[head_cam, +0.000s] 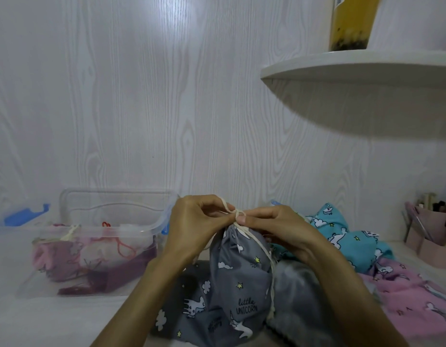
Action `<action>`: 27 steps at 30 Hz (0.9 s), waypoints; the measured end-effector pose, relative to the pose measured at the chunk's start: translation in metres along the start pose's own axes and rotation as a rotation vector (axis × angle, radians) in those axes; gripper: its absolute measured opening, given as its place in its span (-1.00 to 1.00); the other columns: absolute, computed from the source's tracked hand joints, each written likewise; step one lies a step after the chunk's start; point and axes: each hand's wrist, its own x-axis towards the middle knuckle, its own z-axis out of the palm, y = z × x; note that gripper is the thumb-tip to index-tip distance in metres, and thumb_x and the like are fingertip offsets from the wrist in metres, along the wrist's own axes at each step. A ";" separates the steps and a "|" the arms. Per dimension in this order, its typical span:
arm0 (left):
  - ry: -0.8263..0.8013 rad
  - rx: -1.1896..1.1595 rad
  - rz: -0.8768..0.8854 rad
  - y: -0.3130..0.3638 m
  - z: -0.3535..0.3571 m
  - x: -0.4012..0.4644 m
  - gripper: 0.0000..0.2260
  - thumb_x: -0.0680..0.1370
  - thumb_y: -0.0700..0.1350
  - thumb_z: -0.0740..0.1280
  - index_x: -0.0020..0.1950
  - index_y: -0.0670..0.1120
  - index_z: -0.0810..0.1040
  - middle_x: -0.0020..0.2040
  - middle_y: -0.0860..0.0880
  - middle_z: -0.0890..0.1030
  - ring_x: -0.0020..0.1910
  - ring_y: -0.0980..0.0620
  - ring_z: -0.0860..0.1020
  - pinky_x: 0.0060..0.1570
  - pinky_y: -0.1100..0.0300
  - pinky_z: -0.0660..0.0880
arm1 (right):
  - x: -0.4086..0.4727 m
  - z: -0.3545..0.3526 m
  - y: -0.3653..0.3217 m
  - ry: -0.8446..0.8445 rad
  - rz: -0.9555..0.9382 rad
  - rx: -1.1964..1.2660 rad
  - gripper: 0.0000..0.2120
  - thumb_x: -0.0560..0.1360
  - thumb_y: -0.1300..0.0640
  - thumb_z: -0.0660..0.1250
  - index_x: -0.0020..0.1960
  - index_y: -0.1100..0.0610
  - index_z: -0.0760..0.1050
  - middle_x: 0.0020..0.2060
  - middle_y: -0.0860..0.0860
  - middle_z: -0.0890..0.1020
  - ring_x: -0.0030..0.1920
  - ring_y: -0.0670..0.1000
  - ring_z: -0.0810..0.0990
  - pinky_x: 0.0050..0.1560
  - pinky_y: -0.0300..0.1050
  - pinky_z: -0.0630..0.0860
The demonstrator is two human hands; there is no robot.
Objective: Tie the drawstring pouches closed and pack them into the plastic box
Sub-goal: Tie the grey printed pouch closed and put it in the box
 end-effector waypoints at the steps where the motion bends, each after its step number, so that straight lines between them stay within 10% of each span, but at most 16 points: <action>1: -0.034 -0.023 -0.004 -0.001 -0.001 0.001 -0.91 0.33 -0.21 0.55 -0.21 -0.14 0.70 -0.26 0.01 0.71 -0.24 0.08 0.69 -0.15 0.22 0.61 | 0.000 -0.001 0.000 0.012 0.022 0.021 -0.81 0.32 0.07 0.51 -0.08 0.08 0.70 -0.16 0.01 0.73 -0.20 -0.10 0.66 -0.21 -0.30 0.53; 10: -0.317 -0.214 -0.082 -0.004 -0.002 0.003 -0.85 0.45 -0.31 0.41 0.00 -0.22 0.67 -0.13 -0.04 0.72 -0.08 0.08 0.68 -0.08 0.35 0.55 | -0.004 -0.014 -0.001 0.047 0.009 -0.088 -0.88 0.38 0.12 0.48 -0.11 0.12 0.69 -0.30 0.01 0.69 -0.40 -0.18 0.58 -0.38 -0.37 0.46; 17: -0.237 -0.153 -0.056 -0.005 0.005 0.005 -0.88 0.47 -0.25 0.41 -0.09 -0.29 0.66 -0.11 -0.01 0.71 -0.12 0.09 0.67 -0.08 0.33 0.57 | 0.004 0.007 0.006 0.682 -0.366 -0.866 -0.93 0.35 0.01 0.35 -0.26 -0.02 0.51 -0.36 -0.10 0.55 -0.32 -0.09 0.52 -0.28 -0.17 0.44; 20: -0.234 -0.103 -0.064 -0.007 0.002 0.008 -0.88 0.51 -0.20 0.37 -0.10 -0.27 0.62 -0.12 0.00 0.69 -0.11 0.10 0.66 -0.07 0.32 0.57 | 0.011 0.010 0.009 0.603 -0.283 -0.604 -0.95 0.41 0.07 0.36 -0.23 0.00 0.55 -0.35 -0.14 0.56 -0.32 -0.14 0.51 -0.29 -0.23 0.43; 24: -0.288 -0.139 -0.112 -0.008 0.001 0.008 -0.83 0.55 -0.20 0.32 -0.07 -0.34 0.54 -0.15 0.00 0.68 -0.14 0.13 0.65 -0.10 0.35 0.55 | 0.010 -0.002 0.003 -0.067 0.102 0.552 -0.89 0.35 0.21 0.27 -0.34 0.16 0.39 -0.44 0.00 0.39 -0.37 -0.05 0.34 -0.26 -0.19 0.28; 27: -0.379 -0.090 -0.078 -0.006 -0.002 0.007 -0.84 0.54 -0.19 0.32 -0.05 -0.30 0.56 -0.19 0.07 0.67 -0.12 0.17 0.63 -0.07 0.38 0.51 | 0.014 -0.001 0.007 0.005 0.043 0.326 -0.82 0.23 0.15 0.27 -0.51 0.11 0.33 -0.52 -0.01 0.32 -0.40 -0.04 0.25 -0.34 -0.17 0.22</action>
